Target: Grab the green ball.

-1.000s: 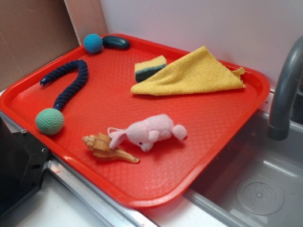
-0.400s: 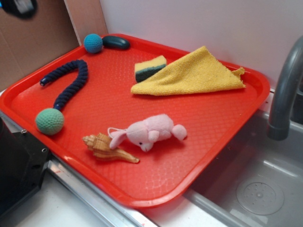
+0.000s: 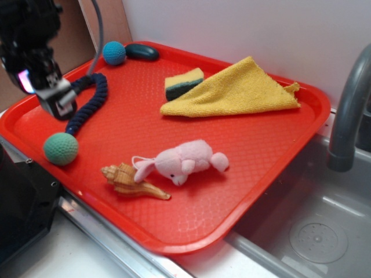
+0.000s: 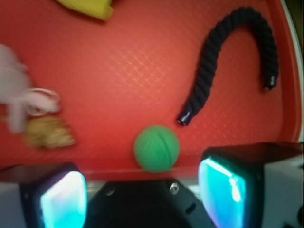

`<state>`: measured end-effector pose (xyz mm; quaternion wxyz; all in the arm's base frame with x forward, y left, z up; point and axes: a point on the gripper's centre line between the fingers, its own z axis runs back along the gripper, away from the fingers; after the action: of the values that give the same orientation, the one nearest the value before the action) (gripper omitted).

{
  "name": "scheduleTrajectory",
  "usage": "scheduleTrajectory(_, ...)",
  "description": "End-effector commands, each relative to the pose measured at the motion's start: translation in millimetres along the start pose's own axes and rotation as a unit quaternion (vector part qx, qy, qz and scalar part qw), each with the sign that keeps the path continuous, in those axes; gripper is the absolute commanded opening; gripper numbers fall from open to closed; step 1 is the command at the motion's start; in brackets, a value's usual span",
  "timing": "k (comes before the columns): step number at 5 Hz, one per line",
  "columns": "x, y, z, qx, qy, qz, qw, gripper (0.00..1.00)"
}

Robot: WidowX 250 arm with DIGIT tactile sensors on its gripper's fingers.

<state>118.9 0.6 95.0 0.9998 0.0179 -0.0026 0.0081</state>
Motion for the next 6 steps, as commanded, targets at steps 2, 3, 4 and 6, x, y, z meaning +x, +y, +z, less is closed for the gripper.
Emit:
scheduleTrajectory(2, -8, 12, -44, -0.004, -0.008, 0.009, 1.000, 1.00)
scheduleTrajectory(3, -4, 13, -63, -0.012, 0.000, 0.003, 1.000, 1.00)
scheduleTrajectory(4, -19, 10, -72, -0.009, 0.017, 0.000, 1.000, 0.67)
scheduleTrajectory(6, 1, 7, -47, -0.005, -0.006, 0.008, 1.000, 0.00)
